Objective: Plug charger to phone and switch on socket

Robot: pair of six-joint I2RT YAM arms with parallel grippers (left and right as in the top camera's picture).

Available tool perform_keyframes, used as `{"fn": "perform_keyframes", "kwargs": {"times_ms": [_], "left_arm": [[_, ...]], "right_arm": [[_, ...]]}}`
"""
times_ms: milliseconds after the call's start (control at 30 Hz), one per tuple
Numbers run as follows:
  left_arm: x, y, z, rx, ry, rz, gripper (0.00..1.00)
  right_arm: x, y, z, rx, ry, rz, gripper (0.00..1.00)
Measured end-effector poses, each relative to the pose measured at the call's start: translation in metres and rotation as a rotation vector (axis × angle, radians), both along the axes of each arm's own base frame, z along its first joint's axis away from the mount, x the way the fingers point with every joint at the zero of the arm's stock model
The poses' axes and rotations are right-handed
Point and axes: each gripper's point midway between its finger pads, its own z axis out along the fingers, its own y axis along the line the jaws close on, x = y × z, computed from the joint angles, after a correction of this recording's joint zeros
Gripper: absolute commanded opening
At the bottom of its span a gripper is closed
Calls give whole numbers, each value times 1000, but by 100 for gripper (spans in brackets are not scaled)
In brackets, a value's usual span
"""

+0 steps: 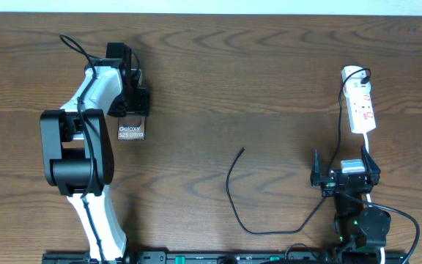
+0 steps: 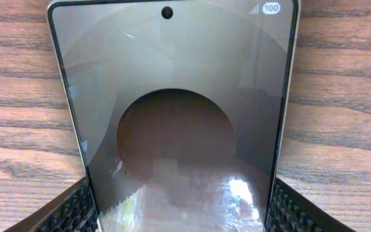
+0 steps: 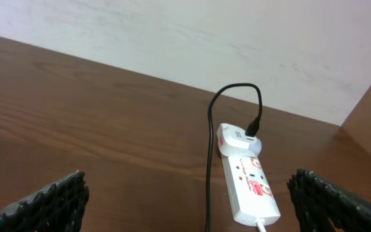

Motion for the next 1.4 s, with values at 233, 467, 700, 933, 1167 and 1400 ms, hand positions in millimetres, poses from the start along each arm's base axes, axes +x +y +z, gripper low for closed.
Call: {"fn": "perform_keyframes", "kwargs": {"times_ms": [233, 467, 700, 933, 1167, 1400], "left_arm": [[0, 0, 0, 0, 0, 0, 48], [0, 0, 0, 0, 0, 0, 48], [0, 0, 0, 0, 0, 0, 47], [0, 0, 0, 0, 0, 0, 43], [0, 0, 0, 0, 0, 0, 41], [0, 0, 0, 0, 0, 0, 36]], "right_arm": [[0, 0, 0, 0, 0, 0, 99], [0, 0, 0, 0, 0, 0, 99], [0, 0, 0, 0, 0, 0, 99], [0, 0, 0, 0, 0, 0, 99], [0, 0, 0, 0, 0, 0, 99], [0, 0, 0, 0, 0, 0, 99]]}}
